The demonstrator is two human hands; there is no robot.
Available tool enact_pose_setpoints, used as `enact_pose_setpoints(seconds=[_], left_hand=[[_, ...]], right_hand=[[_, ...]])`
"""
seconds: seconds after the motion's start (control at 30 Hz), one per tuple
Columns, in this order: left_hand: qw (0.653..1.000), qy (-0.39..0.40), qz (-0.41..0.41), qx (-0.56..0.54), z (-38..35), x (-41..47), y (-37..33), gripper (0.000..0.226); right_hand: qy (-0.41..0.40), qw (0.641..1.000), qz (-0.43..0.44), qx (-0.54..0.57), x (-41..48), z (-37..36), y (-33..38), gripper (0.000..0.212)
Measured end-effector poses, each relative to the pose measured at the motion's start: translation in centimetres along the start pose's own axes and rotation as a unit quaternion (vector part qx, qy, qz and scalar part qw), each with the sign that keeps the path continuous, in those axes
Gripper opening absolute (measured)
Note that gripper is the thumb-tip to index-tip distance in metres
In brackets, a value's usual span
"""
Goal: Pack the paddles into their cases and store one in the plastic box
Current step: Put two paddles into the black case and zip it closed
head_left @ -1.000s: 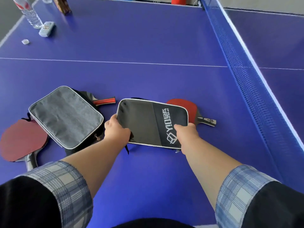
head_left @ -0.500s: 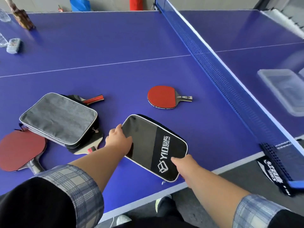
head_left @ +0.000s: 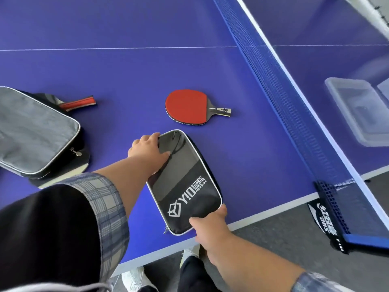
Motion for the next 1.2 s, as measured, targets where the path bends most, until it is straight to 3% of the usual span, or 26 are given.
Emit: enact_pose_setpoints(seconds=[0.1,0.17,0.23,0.37,0.43,0.53,0.7,0.83,0.93,1.1,1.2], left_hand=[[0.999,-0.029,-0.03,0.03,-0.4,0.6,-1.2,0.086],[0.998,-0.062,-0.007,0.021,-0.4,-0.3,-1.4,0.089],[0.993,-0.089,0.07,-0.027,-0.3,-2.2,-1.0,0.088],[0.963,-0.04,0.235,-0.129,-1.6,-7.5,-0.3,0.081],[0.947,0.016,0.249,-0.2,-2.9,-9.0,-0.5,0.079],[0.945,0.054,0.191,-0.261,-2.7,-8.5,-0.2,0.081],[0.958,0.113,0.15,-0.216,-0.2,-7.5,1.0,0.069],[0.956,0.111,0.163,-0.218,1.1,-8.6,0.7,0.053],[0.917,0.084,0.144,-0.361,2.9,-9.8,0.9,0.061],[0.804,0.075,0.149,-0.571,5.0,-13.7,4.6,0.061],[0.838,0.044,0.152,-0.522,5.0,-15.2,8.3,0.018]], right_hand=[[-0.017,0.998,-0.043,-0.03,1.0,2.0,1.1,0.083],[-0.045,0.993,0.009,-0.104,2.1,3.4,3.4,0.084],[-0.049,0.984,0.084,-0.146,3.3,3.2,7.2,0.075],[0.064,0.95,0.173,-0.254,5.1,-1.0,13.2,0.013],[0.085,0.933,0.182,-0.299,5.9,-2.1,14.2,0.015],[0.1,0.927,0.184,-0.311,6.3,-2.8,14.6,0.025],[0.083,0.924,0.256,-0.27,3.7,-2.8,15.3,0.009],[0.136,0.914,0.325,-0.201,-1.0,-4.5,15.9,0.016],[0.216,0.905,0.34,-0.138,-5.7,-6.9,15.6,0.022],[0.324,0.871,0.332,-0.163,-10.4,-12.6,12.1,0.046],[0.334,0.856,0.331,-0.217,-10.8,-15.6,9.4,0.031]])
Point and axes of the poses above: each hand's wrist, its own x-axis towards the middle knuckle, its own z-axis out of the back of the hand, y = z × x, the point moved 7 cm from there along x, towards the middle knuckle, and after that the axes turned 12 degrees about x, right-handed, at the moved point
